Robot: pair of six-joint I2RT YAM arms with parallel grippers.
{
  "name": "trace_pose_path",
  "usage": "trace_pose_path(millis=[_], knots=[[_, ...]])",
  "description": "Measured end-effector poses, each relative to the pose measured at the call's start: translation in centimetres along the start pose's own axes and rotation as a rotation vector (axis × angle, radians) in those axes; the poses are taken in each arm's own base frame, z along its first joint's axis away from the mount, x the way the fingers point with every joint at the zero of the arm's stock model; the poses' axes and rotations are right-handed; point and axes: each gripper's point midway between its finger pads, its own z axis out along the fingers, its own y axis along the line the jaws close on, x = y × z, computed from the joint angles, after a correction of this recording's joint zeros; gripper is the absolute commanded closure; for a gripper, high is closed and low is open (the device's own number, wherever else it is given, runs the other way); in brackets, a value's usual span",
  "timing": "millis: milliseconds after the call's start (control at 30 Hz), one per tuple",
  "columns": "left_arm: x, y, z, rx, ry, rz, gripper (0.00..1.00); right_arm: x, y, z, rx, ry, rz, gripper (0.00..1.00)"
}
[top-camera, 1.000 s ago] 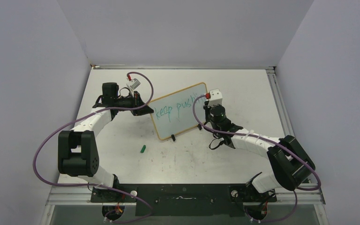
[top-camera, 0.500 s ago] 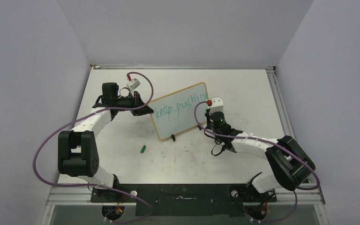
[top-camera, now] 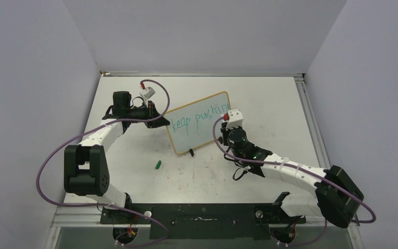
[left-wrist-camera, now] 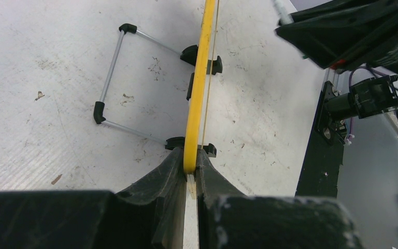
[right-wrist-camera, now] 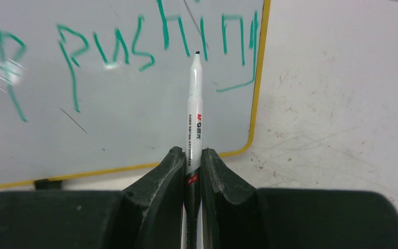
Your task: Write a sentence on the whiteboard
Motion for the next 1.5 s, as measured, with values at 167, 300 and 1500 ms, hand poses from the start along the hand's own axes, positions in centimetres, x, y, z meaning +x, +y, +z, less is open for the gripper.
trace_pose_path(millis=[167, 300, 1500], knots=[[0.0, 0.0, 0.0, -0.001, 0.0, 0.0, 1.0, -7.6, -1.0, -4.0, -0.013, -0.192, 0.087, 0.95], [-0.1, -0.1, 0.0, -0.002, -0.001, 0.004, 1.0, -11.5, -2.2, -6.8, -0.017, -0.292, 0.128, 0.95], [-0.3, -0.7, 0.3, -0.027, 0.005, 0.025, 1.0, 2.0, 3.5, -6.8, -0.295, 0.011, 0.078, 0.95]])
